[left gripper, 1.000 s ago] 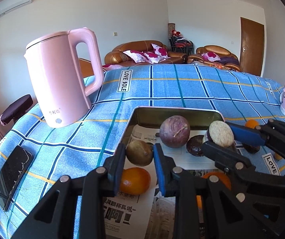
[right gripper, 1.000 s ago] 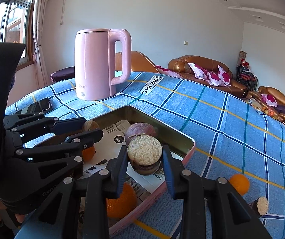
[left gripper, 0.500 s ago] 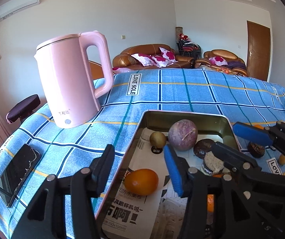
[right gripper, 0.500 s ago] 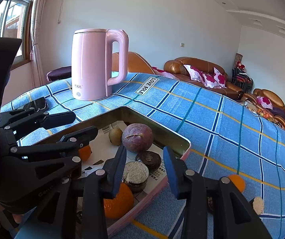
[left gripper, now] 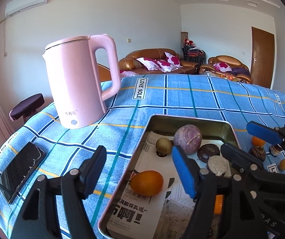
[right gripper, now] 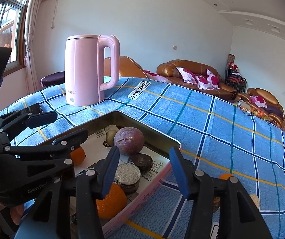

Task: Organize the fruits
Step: 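Lower the kiwi and pastry into the tin box and open both grippers, then grasp the small yellow round fruit on the tablecloth with the right gripper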

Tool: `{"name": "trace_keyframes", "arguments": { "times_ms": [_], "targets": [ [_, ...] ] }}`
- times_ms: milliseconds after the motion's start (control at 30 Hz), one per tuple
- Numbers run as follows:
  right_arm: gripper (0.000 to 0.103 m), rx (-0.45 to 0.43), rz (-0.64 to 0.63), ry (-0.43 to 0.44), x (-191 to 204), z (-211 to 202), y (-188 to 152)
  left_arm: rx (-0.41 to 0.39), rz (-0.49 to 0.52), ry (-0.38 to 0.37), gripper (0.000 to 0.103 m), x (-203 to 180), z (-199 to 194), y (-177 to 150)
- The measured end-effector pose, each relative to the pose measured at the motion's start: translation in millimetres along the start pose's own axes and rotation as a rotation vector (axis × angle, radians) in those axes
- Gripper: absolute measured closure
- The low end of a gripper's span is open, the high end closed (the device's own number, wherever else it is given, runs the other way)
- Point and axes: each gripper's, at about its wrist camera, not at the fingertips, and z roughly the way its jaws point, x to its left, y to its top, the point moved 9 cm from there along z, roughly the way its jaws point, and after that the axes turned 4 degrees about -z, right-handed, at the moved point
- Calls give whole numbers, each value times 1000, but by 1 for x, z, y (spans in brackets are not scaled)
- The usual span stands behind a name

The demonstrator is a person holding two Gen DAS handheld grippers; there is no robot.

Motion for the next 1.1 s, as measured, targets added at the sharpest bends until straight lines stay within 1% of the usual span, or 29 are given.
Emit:
{"name": "trace_keyframes", "arguments": {
  "times_ms": [33, 67, 200, 267, 333, 500, 567, 700, 767, 900, 1100],
  "targets": [
    [43, -5, 3, -3, -1, -2, 0, -5, -4, -4, 30, 0, -1, 0],
    [43, -12, 6, -4, -1, -3, 1, -12, -7, -6, 26, 0, -3, 1],
    [42, -32, 19, -3, -6, -15, -3, -67, -25, -29, 11, -4, -16, 4],
    [42, -36, 7, -19, -13, -25, -8, -83, -23, -39, 10, -10, -21, 6],
    [42, -33, -2, -58, -27, -37, -16, -90, -16, -59, 10, -20, -26, 6],
    [42, 6, 72, -139, -86, -68, -44, -116, 6, -115, 10, -48, -40, 8],
    [42, 35, 100, -169, -110, -77, -56, -117, 22, -139, 10, -61, -44, 8],
    [42, 86, 144, -201, -140, -87, -78, -108, 50, -179, 10, -86, -48, 6],
    [42, 106, 166, -194, -147, -86, -84, -100, 67, -198, 10, -98, -50, 3],
    [42, 143, 176, -171, -146, -81, -92, -91, 112, -222, 8, -119, -53, -2],
    [43, 190, 187, -111, -138, -69, -97, -76, 144, -244, 8, -134, -52, -5]
  ]
}}
